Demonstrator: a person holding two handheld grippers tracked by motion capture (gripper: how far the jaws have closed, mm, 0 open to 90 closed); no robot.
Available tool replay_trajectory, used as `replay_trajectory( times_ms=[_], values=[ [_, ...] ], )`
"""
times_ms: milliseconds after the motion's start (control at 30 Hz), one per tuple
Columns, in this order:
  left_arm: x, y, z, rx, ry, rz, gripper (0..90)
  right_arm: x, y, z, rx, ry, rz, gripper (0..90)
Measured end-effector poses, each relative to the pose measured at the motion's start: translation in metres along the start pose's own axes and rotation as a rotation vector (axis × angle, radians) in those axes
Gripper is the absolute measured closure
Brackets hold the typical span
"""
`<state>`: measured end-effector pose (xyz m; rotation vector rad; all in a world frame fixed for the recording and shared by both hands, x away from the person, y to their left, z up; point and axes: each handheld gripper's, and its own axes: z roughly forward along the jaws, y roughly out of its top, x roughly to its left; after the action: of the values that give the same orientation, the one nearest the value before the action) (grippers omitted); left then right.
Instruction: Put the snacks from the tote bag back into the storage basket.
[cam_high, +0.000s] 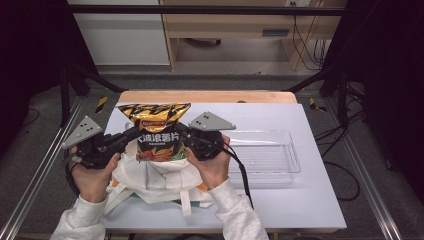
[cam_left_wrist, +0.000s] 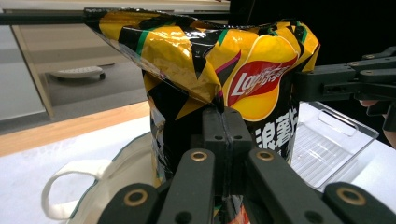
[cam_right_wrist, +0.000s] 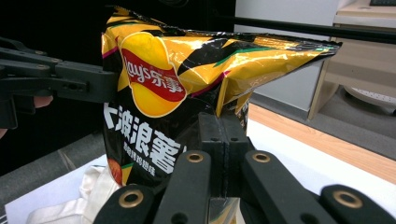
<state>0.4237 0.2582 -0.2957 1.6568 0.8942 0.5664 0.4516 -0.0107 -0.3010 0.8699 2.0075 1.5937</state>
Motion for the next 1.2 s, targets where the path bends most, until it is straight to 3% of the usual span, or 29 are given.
replay_trajectory(
  times_ms=[233, 833, 1200],
  values=[
    [-0.009, 0.013, 0.001, -0.018, -0.01, 0.005, 90.0, -0.004, 0.007, -0.012, -0.016, 0.0, -0.005, 90.0],
    [-0.038, 0.043, 0.017, -0.043, -0.054, 0.046, 90.0, -0.022, 0.026, -0.05, -0.074, -0.05, -0.002, 90.0],
    [-0.056, 0.049, 0.045, -0.035, -0.098, 0.046, 90.0, -0.041, 0.026, -0.074, -0.076, -0.099, 0.002, 90.0]
  ],
)
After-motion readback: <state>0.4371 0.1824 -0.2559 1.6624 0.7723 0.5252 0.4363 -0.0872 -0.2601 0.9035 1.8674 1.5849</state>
